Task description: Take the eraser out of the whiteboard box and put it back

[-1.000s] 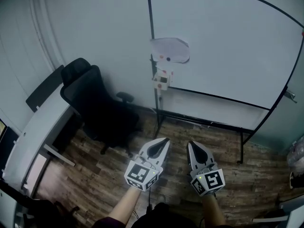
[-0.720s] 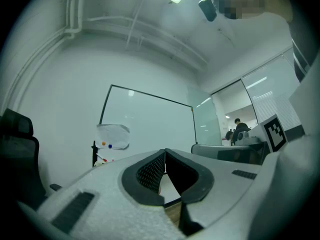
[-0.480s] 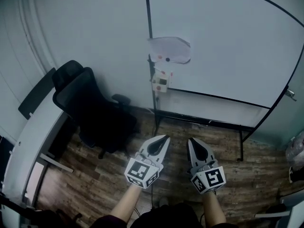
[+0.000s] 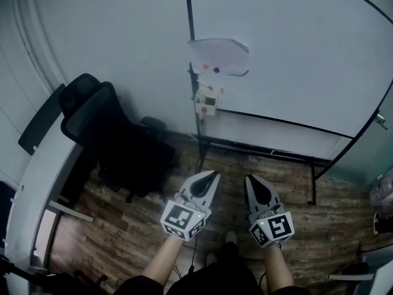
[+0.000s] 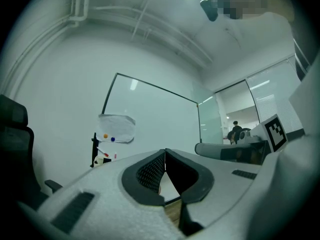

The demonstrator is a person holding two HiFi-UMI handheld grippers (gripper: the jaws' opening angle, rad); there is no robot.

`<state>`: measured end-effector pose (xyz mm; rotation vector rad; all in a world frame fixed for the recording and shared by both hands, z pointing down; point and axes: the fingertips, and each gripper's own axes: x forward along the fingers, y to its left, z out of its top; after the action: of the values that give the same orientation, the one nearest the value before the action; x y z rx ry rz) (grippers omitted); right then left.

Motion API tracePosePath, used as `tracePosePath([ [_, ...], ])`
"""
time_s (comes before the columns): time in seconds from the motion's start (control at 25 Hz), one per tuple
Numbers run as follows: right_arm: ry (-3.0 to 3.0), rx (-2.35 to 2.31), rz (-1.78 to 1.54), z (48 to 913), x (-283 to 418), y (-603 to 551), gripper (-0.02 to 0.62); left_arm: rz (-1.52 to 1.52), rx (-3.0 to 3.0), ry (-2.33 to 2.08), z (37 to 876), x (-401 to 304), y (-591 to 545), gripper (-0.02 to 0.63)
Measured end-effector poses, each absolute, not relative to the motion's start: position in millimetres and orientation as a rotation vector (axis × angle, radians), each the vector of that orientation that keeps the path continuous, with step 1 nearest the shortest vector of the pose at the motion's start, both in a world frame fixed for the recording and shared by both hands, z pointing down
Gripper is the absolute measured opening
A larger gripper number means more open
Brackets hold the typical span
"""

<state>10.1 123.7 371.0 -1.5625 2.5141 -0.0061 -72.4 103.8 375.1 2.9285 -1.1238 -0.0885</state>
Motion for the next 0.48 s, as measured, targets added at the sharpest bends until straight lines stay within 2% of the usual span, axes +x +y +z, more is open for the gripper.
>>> tracePosePath([
  [0.48, 2.555, -1.495, -0.045, 376.6, 30.0, 35.6, 0.003, -0.051, 2.888, -1.185, 381.6, -50.1, 21.0, 0.005],
])
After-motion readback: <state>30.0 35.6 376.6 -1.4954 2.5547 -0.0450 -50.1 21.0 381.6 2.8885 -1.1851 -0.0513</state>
